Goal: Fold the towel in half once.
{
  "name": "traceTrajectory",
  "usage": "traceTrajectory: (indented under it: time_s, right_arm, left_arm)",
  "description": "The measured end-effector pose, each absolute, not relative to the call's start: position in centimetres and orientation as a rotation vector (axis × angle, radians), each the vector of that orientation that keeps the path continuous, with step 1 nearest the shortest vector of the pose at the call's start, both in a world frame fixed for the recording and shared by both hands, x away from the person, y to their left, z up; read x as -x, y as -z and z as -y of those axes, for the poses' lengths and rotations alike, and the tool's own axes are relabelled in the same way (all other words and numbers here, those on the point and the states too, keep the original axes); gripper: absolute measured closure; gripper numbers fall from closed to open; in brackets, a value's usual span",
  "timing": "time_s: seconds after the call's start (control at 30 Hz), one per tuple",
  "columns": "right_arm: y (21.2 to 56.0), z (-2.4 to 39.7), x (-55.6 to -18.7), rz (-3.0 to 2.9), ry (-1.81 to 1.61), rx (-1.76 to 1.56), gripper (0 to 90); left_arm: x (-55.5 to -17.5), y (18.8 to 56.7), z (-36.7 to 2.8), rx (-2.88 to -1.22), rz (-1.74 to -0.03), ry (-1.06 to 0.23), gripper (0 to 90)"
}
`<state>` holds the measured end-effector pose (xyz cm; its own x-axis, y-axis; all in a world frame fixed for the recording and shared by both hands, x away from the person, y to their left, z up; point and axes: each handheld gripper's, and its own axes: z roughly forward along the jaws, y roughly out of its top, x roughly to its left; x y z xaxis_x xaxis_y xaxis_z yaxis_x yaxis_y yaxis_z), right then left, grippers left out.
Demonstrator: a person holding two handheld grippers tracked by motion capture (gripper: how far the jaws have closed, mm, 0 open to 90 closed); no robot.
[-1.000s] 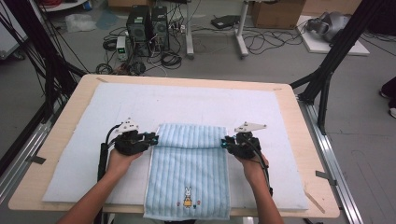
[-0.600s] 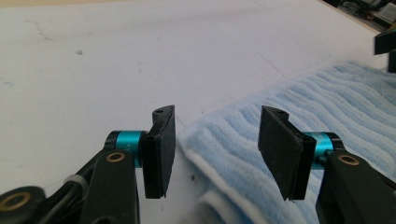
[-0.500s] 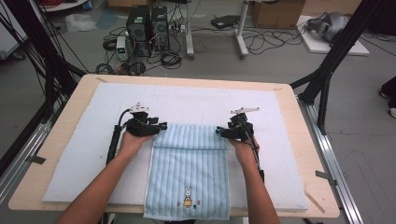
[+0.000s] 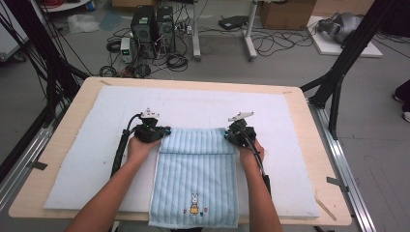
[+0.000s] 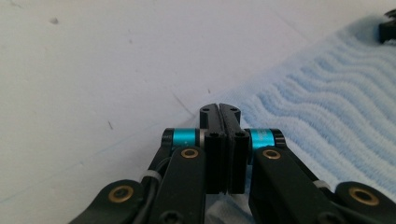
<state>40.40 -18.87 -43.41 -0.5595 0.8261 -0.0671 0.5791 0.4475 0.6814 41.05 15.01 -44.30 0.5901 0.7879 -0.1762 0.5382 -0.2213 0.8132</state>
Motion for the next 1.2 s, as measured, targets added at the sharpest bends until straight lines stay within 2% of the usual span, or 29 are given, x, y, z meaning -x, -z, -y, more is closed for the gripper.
traceTrajectory:
  time_s: [0.27,0.53,0.8,1.2]
  right_arm:
    - [41.4,19.5,-38.7,-2.218,-0.995,-1.13,81.2]
    - [39.4,19.6,-35.2,-2.219,-1.076,-1.003,80.8]
    - [40.7,20.5,-31.8,-2.255,-1.129,-0.979,80.4]
    - [42.9,21.1,-28.9,-2.355,-1.108,-0.98,80.6]
  left_arm:
    - [-39.7,41.9,-16.6,-1.802,-0.996,-0.293,88.2]
    - [-36.2,41.4,-17.8,-1.766,-0.919,-0.26,88.1]
    - [-33.6,42.6,-18.1,-1.784,-0.892,-0.203,88.0]
    - [-31.7,44.0,-18.0,-1.872,-0.881,-0.102,87.6]
